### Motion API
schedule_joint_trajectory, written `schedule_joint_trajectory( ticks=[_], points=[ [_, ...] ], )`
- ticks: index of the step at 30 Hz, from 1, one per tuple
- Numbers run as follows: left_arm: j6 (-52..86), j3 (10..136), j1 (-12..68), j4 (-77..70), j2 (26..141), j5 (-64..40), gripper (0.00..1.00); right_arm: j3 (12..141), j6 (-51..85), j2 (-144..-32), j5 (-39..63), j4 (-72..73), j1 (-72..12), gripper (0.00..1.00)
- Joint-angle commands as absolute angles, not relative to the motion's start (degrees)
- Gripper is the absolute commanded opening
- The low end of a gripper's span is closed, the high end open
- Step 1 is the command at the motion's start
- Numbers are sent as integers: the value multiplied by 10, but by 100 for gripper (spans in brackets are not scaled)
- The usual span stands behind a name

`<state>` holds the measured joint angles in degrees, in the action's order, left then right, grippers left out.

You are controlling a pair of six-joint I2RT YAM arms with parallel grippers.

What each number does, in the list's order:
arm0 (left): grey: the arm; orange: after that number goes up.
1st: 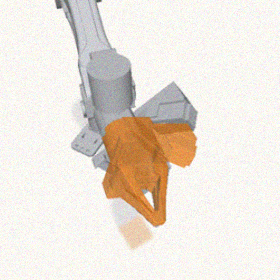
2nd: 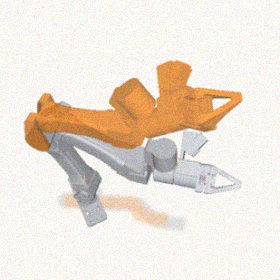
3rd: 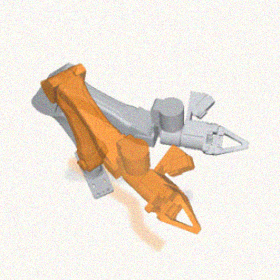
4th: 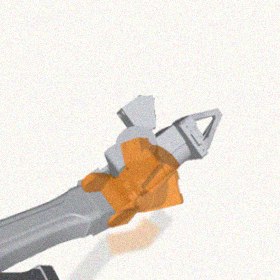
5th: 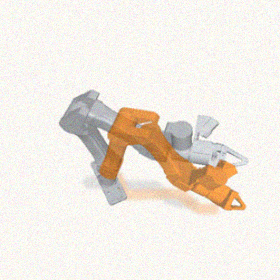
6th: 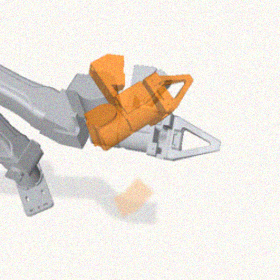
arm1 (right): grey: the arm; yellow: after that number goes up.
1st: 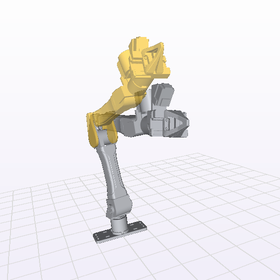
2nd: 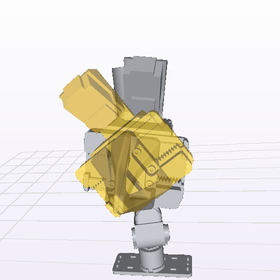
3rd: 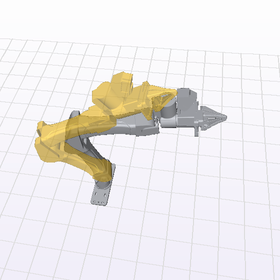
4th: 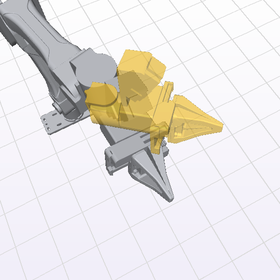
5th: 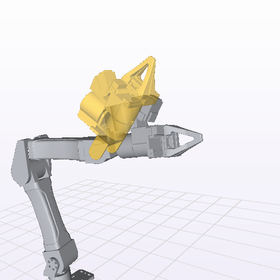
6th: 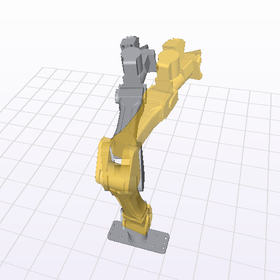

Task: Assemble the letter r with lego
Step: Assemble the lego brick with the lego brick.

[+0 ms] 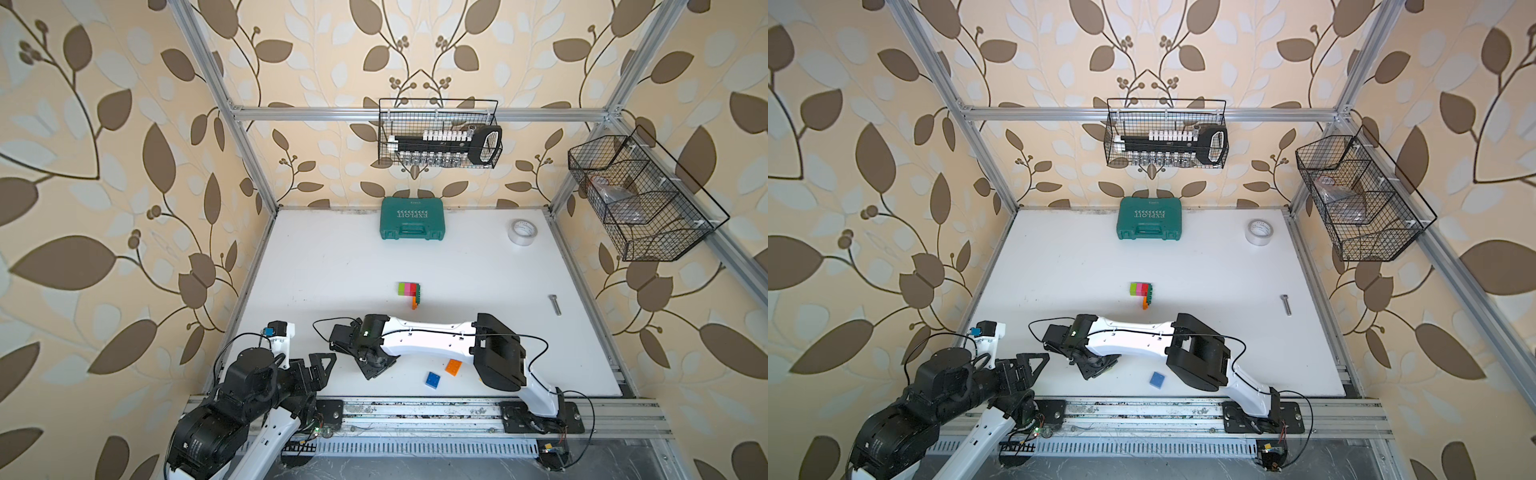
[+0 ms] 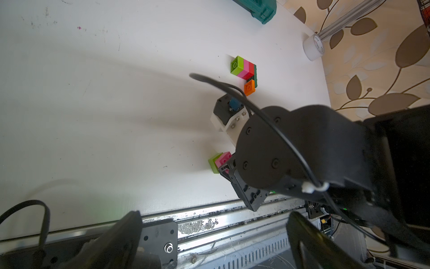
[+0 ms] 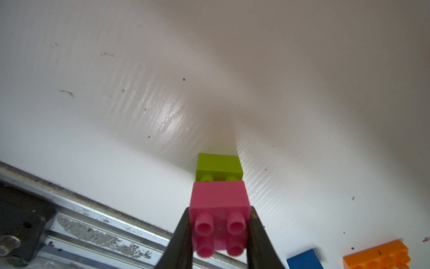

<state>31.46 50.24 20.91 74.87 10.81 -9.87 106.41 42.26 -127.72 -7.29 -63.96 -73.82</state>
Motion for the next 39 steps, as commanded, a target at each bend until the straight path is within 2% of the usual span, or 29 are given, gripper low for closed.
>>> schedule_joint_trajectory(
  ticks=[1, 23, 39],
  points=[
    [313, 497, 206, 736, 113, -90, 99, 1079, 432, -1299, -74, -657, -742, 0],
    [310, 497, 206, 736, 113, -92, 99, 1087, 442, -1341, -53, -673, -742, 0],
    [310, 496, 205, 734, 116, -94, 99, 1016, 439, -1387, -17, -612, -720, 0]
  ],
)
